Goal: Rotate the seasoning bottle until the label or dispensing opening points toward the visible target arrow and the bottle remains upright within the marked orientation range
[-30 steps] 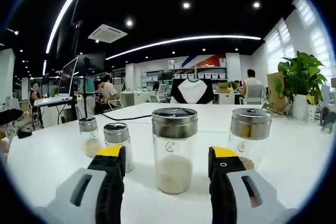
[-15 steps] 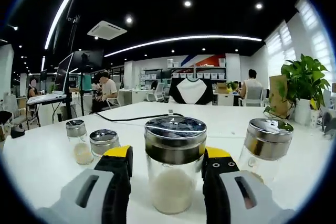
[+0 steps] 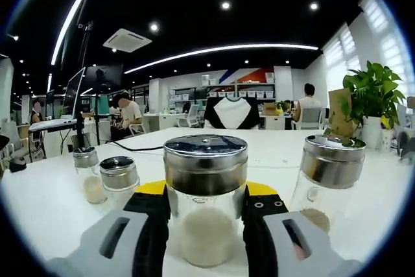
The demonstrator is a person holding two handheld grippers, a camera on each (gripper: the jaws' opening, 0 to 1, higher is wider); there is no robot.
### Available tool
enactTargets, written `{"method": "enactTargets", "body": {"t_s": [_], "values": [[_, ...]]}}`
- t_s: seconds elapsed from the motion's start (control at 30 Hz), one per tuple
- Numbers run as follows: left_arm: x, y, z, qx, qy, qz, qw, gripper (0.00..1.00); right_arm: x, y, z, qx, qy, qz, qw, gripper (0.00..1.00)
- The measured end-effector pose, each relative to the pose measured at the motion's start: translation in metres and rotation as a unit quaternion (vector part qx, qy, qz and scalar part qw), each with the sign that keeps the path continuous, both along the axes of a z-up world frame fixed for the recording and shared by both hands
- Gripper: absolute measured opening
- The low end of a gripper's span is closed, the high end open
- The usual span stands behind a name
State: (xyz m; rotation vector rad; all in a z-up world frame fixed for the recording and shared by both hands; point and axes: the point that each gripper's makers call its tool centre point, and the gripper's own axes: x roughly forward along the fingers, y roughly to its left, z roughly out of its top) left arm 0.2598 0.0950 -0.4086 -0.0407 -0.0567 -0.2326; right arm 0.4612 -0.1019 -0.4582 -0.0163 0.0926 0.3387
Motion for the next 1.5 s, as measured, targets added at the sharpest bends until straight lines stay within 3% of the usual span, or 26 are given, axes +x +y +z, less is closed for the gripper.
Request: {"method": "enactTargets", "body": {"t_s": [0.77,1.5], "values": [[-0.003,0.004,-0.002,-0.012,0.005,0.006,0.9999,0.97,-0.002,0.000,-0.003,-0.014,0.035,-0.003,0.9993,0.41],[-0.004,0.003,-0.005,-0.009,0.009,0.002,0.9999,0.97,-0.029,-0.005,-0.006,-0.018,0.057,-0.013,0.9981,0.41]]}}
